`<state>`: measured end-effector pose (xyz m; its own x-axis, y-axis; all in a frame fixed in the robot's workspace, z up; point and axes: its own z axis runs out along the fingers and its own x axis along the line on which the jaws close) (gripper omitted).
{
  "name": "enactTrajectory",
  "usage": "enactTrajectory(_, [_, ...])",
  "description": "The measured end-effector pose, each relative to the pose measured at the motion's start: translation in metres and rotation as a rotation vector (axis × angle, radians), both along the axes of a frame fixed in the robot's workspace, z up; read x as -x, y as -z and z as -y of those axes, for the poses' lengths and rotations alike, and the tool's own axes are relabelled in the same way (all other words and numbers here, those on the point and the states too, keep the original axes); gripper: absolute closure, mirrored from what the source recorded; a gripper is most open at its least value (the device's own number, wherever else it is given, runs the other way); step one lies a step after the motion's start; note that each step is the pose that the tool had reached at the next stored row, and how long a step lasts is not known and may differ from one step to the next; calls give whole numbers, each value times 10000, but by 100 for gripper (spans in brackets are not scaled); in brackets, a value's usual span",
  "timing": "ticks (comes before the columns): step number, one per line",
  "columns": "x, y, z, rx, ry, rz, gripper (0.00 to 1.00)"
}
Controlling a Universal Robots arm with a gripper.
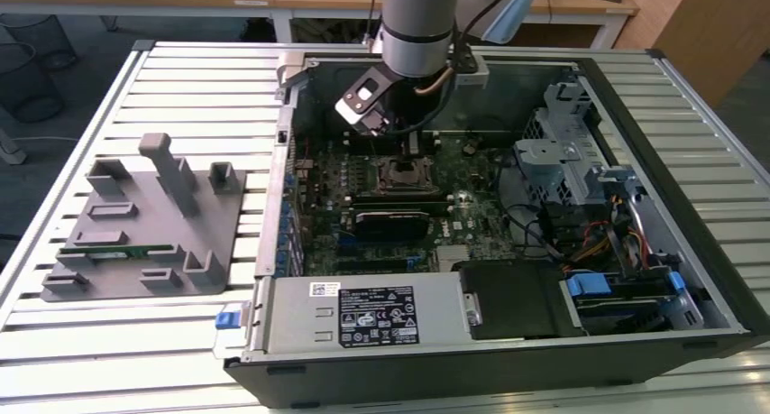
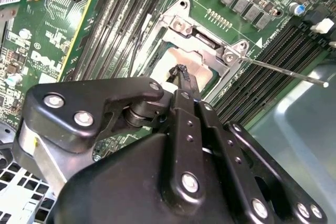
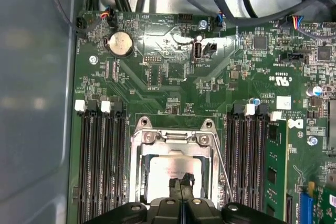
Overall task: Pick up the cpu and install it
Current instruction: 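Install the first cpu locking lever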
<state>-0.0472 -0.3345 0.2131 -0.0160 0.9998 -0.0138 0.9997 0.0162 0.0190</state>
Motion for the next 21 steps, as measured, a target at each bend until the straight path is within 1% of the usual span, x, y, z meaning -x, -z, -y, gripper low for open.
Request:
enactTrajectory(7, [-3, -1, 0, 1, 0, 0, 89])
enactTrajectory(10, [-2, -13, 0, 1, 0, 0, 89])
enactTrajectory(17, [-2, -78, 0, 0, 0, 1, 89])
enactTrajectory(21, [-3, -99, -1, -1, 0, 2, 89])
